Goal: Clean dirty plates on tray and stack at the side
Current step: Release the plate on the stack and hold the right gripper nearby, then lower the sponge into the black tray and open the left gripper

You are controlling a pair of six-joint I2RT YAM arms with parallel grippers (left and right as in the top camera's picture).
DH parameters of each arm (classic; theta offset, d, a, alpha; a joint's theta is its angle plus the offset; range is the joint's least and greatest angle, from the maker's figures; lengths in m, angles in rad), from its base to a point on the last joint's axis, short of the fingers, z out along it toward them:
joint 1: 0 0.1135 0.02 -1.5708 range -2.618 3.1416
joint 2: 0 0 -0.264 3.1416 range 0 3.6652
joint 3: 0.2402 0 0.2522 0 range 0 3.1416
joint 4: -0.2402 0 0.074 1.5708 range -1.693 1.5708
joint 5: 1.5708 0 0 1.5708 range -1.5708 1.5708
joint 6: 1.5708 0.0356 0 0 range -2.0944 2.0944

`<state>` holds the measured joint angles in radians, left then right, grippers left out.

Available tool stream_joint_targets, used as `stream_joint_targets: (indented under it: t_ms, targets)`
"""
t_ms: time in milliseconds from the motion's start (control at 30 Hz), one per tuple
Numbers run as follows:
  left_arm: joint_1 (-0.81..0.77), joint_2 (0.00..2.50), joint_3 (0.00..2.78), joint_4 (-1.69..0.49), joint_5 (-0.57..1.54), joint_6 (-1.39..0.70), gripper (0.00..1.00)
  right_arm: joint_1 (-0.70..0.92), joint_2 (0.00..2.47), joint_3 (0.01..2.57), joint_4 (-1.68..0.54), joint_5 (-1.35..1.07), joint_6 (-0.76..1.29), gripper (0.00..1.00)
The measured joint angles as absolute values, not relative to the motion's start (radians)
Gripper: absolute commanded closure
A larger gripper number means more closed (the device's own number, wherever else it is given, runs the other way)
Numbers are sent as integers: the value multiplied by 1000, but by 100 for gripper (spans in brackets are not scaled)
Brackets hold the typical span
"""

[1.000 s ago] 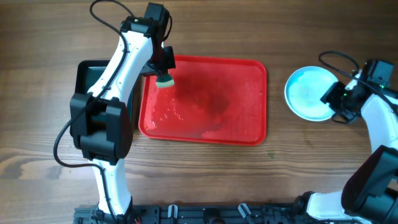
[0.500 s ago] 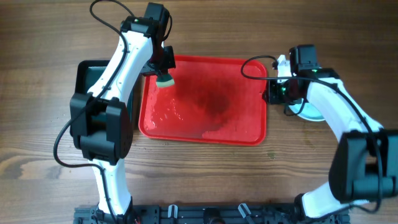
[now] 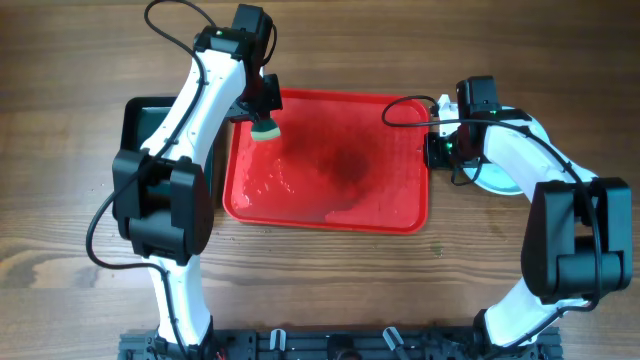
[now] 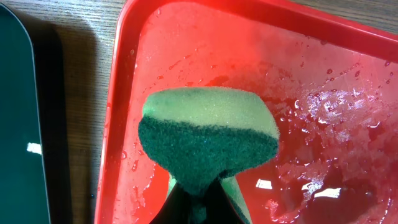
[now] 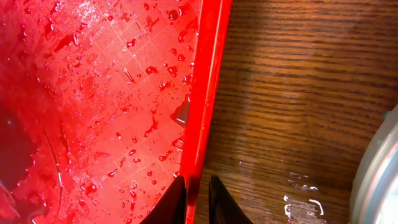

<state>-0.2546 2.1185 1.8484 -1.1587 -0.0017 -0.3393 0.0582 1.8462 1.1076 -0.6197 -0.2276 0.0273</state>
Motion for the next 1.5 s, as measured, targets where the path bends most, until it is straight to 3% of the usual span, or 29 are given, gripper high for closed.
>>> stream_joint_targets:
  t_ms: [133, 233, 667, 700, 733, 833, 933, 1300, 1500]
  targets:
    - [-255, 2119, 1848, -1159, -2, -339, 96, 58, 1860, 1108, -620, -233, 24, 86]
    - [-255, 2119, 1848, -1159, -2, -339, 96, 62, 1880, 1108, -620, -250, 24, 96]
    - [-255, 2119, 1848, -1159, -10, -294, 96, 57, 1887, 1105, -485, -253, -51, 96]
    - [-255, 2119, 1848, -1159, -12, -290, 96, 57, 1887, 1105, -485, -253, -50, 85]
    - [-255, 2119, 1848, -1163, -19, -290, 96, 57, 1888, 1105, -487, -253, -47, 66]
    - [-252, 2119, 1850, -1208, -56, -289, 96, 57, 1888, 1113, -549, -237, -54, 63]
    - [-223, 2103, 1864, -1277, -96, -292, 96, 57, 1887, 1167, -665, -231, -50, 51]
    - [52, 1933, 1865, -1345, -138, -237, 96, 67, 1845, 1343, -823, -283, -24, 45]
    - [140, 1956, 1660, -1198, -139, -104, 96, 119, 1845, 1343, -824, -292, -24, 42]
